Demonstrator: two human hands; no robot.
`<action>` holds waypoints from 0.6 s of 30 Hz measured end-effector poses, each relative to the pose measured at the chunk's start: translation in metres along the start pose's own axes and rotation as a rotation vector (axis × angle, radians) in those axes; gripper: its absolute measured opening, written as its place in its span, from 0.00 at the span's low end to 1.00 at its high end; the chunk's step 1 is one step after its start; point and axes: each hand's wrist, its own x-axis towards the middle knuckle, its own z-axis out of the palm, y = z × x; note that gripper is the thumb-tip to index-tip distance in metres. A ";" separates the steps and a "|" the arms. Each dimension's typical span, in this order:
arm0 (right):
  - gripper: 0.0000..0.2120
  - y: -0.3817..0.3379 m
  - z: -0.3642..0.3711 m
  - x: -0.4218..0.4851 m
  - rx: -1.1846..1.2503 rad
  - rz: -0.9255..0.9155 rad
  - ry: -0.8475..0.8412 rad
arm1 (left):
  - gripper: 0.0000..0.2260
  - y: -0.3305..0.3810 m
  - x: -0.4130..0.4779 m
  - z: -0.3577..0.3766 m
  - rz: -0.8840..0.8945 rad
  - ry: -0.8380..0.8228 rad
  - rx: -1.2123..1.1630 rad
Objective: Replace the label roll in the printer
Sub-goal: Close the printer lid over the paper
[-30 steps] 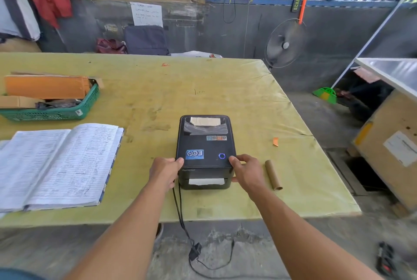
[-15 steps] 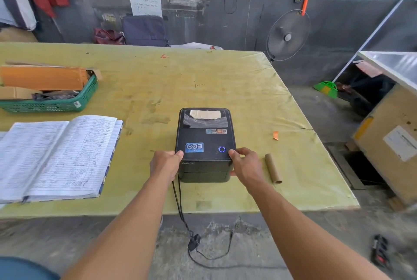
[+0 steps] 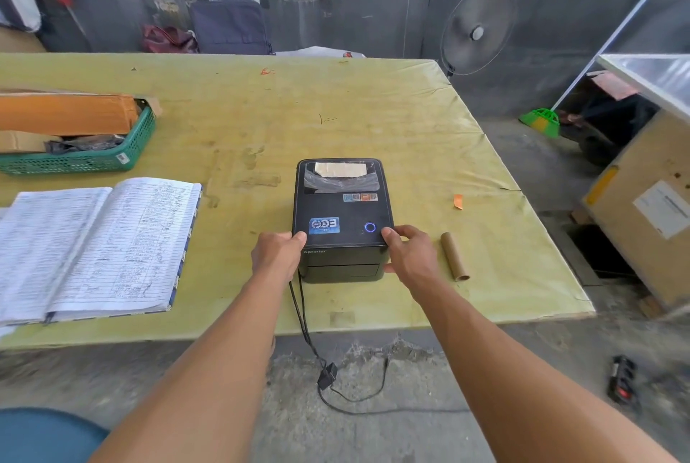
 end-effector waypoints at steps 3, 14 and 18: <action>0.15 -0.001 0.000 0.000 0.002 0.002 0.003 | 0.18 0.001 -0.002 0.000 0.009 -0.001 0.001; 0.17 -0.005 0.001 -0.005 -0.021 0.001 0.018 | 0.13 -0.002 0.000 -0.003 0.029 -0.068 0.027; 0.17 -0.002 0.003 -0.004 -0.020 -0.009 0.011 | 0.20 -0.007 0.000 -0.005 0.023 -0.130 0.042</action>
